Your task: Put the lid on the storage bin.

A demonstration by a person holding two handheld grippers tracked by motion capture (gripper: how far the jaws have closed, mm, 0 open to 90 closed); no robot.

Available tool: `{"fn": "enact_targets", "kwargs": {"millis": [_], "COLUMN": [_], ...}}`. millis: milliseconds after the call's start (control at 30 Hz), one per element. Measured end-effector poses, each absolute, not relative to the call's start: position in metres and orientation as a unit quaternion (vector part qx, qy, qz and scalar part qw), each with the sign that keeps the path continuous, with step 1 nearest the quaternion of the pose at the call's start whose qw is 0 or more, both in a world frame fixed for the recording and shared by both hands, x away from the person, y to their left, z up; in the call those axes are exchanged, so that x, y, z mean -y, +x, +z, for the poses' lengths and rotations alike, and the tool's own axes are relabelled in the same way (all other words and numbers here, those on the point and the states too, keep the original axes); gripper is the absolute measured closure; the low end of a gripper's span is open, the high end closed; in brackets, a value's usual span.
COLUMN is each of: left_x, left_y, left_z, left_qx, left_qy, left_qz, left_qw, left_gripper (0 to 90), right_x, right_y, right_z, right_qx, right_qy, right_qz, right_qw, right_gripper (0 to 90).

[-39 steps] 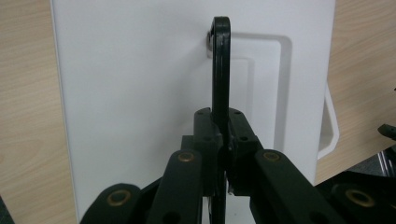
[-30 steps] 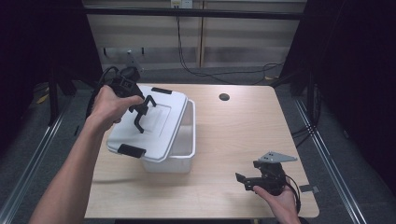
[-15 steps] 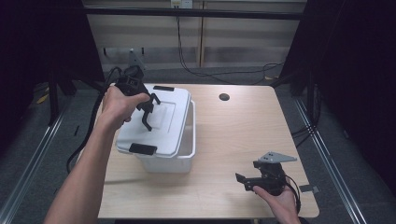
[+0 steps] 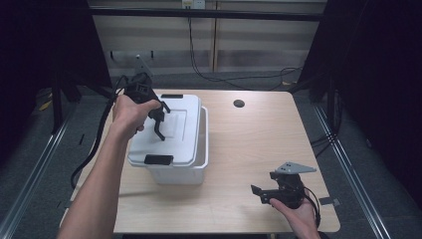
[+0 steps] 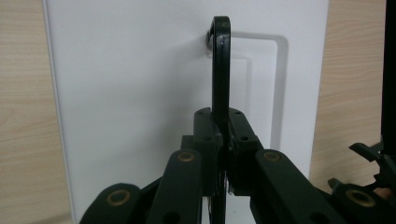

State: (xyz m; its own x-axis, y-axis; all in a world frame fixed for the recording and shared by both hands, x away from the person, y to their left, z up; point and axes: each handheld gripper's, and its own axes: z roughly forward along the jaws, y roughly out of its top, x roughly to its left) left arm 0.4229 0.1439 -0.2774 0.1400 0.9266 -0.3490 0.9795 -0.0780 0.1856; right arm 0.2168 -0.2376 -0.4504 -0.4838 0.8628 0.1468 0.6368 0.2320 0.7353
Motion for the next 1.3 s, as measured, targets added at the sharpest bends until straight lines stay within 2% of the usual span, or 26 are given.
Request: {"fn": "enact_targets", "kwargs": {"millis": [467, 867, 1300], "left_x": [-0.132, -0.123, -0.115], "left_y": [0.427, 0.433, 0.435], "left_z": [-0.29, -0.298, -0.303], "left_qx": [-0.678, -0.67, -0.676], "left_qy": [0.709, 0.714, 0.709], "left_qz": [-0.081, -0.101, -0.101], "left_qw": [0.176, 0.176, 0.174], "left_gripper": [84.7, 84.4, 84.5], "right_x": [0.237, 0.237, 0.237], "right_y": [0.216, 0.216, 0.217], "right_z": [-0.45, -0.451, -0.451], "right_qx": [-0.773, -0.773, -0.774], "right_qy": [0.483, 0.485, 0.485], "right_qz": [0.382, 0.381, 0.38], "right_qw": [0.15, 0.149, 0.146], "right_gripper": [13.9, 14.0, 14.0]}}
